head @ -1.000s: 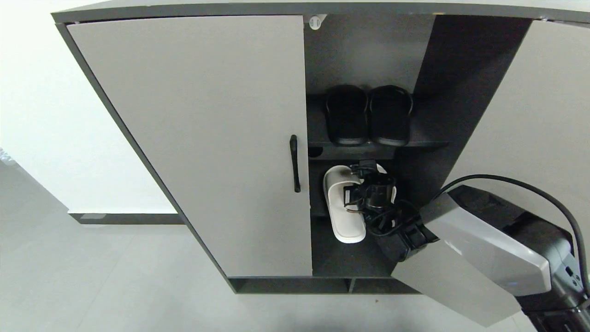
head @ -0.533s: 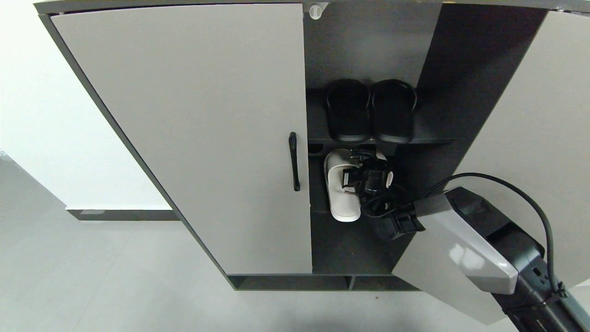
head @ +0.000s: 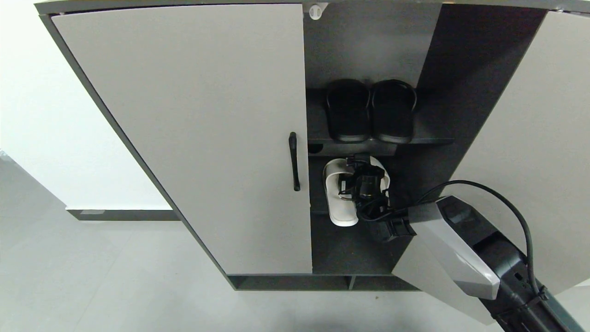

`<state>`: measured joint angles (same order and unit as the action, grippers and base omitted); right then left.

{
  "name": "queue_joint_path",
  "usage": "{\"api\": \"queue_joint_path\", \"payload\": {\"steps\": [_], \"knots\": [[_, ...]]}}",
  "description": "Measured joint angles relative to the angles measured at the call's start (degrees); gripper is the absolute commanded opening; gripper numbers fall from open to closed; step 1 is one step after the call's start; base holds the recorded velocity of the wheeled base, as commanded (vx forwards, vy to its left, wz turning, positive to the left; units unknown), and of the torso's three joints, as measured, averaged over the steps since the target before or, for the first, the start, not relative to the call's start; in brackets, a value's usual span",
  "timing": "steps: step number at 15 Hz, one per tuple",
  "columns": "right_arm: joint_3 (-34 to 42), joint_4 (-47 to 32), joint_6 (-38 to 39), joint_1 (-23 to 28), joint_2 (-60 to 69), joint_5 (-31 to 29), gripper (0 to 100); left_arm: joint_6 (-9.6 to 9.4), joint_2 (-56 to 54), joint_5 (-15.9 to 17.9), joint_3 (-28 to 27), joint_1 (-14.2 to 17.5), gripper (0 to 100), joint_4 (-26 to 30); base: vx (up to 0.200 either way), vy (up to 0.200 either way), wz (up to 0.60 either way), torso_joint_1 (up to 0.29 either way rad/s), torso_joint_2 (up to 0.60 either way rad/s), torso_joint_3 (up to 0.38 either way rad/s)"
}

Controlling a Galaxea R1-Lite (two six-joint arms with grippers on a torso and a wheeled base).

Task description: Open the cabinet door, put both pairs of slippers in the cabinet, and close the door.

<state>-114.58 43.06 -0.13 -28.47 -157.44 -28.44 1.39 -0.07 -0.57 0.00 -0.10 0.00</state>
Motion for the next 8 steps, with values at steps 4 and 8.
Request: {"api": "queue_joint_path", "payload": {"steps": [4, 8], "knots": [[2.1, 2.4, 0.0, 0.0, 2.2, -1.1, 100, 0.00, 0.0, 0.0, 0.0, 0.0, 0, 0.0, 0.000, 0.000, 0.00, 0.000, 0.00, 0.000], [20.0, 9.5, 0.0, -0.2, 9.6, -1.3, 100, 0.00, 0.0, 0.0, 0.0, 0.0, 0, 0.0, 0.000, 0.000, 0.00, 0.000, 0.00, 0.000]]}}
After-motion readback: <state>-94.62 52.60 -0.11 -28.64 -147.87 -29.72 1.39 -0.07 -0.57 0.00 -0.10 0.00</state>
